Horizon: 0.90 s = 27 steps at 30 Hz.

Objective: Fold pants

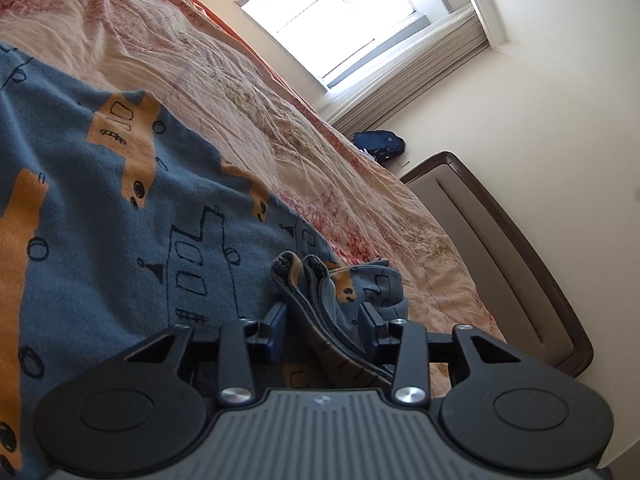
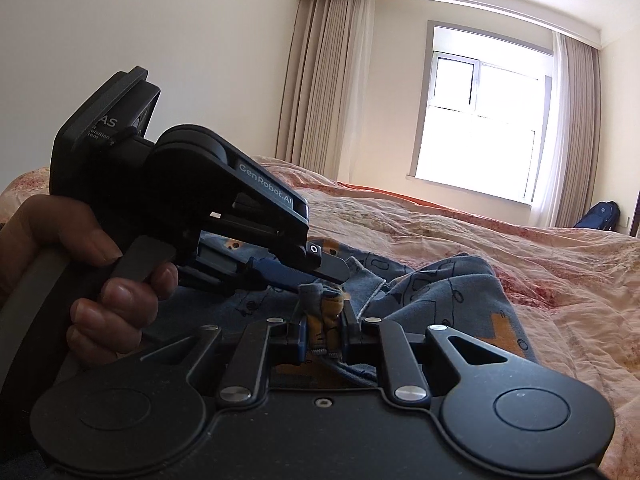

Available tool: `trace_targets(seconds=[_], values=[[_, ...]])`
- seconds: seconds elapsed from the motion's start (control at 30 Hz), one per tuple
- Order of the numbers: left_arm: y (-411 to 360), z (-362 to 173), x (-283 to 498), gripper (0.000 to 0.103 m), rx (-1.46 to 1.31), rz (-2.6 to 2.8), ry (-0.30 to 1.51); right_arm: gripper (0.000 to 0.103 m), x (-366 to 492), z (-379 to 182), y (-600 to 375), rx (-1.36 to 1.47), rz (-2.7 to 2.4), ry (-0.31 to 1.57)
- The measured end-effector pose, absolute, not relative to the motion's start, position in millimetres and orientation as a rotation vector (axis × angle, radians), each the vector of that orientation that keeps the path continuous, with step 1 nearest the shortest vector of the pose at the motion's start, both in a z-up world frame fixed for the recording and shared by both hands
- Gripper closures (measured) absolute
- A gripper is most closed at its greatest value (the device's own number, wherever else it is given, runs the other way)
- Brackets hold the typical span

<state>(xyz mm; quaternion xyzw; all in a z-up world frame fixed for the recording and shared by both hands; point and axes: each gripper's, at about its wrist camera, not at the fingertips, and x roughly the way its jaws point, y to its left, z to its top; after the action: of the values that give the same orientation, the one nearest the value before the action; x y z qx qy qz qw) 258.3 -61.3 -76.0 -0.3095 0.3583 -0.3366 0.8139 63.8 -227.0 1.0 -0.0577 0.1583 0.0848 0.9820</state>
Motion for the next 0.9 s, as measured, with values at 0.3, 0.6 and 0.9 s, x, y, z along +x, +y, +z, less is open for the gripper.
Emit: trace_targets(seconds=[0.3,0.6,0.9], values=[[-68.6,-79.9,259.5,0.091,-0.644,-0.698,0.759,0.086,56.3,2.5,-222.6,-0.16,0.195,0.271],[-72.6,-57.3,241.4,0.095,-0.474,-0.638,0.595,0.078,56.8,-2.2,-218.7,-0.172,0.219,0.302],[-50.1,-60.0,239.4,0.095,-0.434,-0.56,0.638,0.021,67.1,24.0,-259.5,-0.159,0.203,0.263]])
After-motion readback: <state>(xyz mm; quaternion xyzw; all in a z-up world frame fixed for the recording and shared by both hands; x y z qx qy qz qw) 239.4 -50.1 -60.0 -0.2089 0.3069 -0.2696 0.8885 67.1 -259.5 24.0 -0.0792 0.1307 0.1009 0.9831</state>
